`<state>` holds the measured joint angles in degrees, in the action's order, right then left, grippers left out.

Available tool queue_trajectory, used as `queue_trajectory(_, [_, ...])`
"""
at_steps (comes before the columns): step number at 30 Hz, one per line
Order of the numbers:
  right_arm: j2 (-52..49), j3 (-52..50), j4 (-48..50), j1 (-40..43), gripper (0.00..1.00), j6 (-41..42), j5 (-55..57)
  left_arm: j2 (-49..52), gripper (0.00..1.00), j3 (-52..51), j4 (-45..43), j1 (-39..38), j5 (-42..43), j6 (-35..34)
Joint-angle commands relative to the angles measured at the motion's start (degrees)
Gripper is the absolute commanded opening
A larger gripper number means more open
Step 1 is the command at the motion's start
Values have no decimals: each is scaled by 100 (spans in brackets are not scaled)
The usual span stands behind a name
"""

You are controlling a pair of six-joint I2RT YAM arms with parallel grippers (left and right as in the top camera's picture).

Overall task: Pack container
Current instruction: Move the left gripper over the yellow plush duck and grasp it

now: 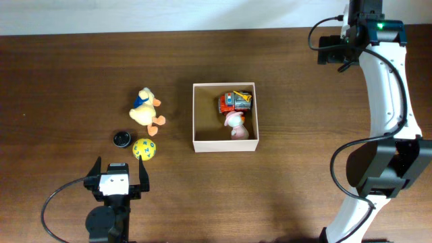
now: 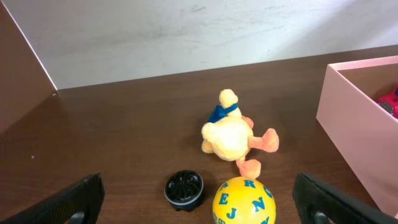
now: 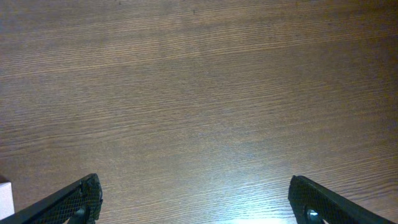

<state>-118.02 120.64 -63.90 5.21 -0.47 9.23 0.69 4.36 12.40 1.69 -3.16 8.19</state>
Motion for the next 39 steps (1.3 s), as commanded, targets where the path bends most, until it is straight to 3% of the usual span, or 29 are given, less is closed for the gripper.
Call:
queue_trajectory(1, [251,116,0,11,99,-35,87,-39,99,-59,-22,35,66,114])
queue_trajectory(8, [251,116,0,11,99,-35,87,-39,99,-57,-273,35,-59,160])
queue_trajectory(12, [251,116,0,11,99,-35,87,-28,99,-22,-745,35,396,157])
queue_trajectory(17, [251,116,0,11,99,-35,87,487,99,802,-713,35,391,46])
queue_trajectory(25, [251,116,0,11,99,-35,87,3571,99,3950,988,35,55,52])
queue_trajectory(31, [251,116,0,11,99,-35,87,6826,99,6902,2938,35,1134,413])
queue_trajectory(35, [251,116,0,11,99,-35,87,8015,99,7768,2953,33,1414,256])
queue_trajectory(39, [251,116,0,11,99,-35,87,8719,99,7875,2669,35,1563,175])
